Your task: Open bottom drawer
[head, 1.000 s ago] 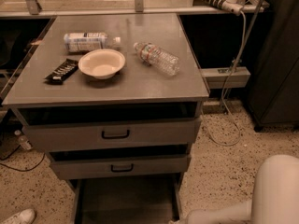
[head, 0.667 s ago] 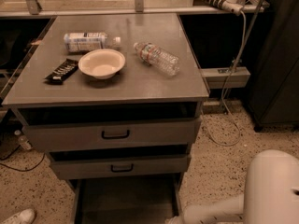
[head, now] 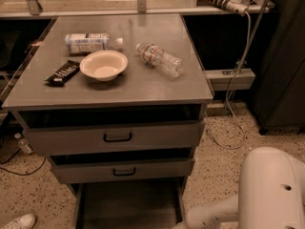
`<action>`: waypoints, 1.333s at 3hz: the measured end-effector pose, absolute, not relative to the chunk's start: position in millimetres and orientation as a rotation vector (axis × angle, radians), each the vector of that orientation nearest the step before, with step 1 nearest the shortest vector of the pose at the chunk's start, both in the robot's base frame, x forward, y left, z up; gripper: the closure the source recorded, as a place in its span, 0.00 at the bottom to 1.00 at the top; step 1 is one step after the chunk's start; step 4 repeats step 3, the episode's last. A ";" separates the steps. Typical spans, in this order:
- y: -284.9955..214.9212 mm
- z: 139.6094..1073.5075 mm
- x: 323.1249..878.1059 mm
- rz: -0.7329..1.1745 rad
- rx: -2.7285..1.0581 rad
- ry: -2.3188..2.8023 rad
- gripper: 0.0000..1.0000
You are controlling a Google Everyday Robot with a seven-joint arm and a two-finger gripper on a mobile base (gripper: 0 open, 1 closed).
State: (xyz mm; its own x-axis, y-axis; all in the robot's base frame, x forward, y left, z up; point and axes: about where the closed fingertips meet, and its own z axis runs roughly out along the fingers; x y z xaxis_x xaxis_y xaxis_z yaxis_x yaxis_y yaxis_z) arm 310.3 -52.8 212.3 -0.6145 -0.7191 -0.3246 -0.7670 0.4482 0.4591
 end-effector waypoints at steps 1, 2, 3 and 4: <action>-60.6 212.1 299.9 0.902 -1.341 2.629 0.00; -70.0 215.7 289.2 0.915 -1.339 2.656 0.00; -70.0 215.7 289.2 0.915 -1.339 2.656 0.00; -70.0 215.7 289.2 0.915 -1.339 2.656 0.00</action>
Offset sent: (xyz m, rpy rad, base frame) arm -0.1155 -0.0976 0.0134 -0.0578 0.2157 -0.0503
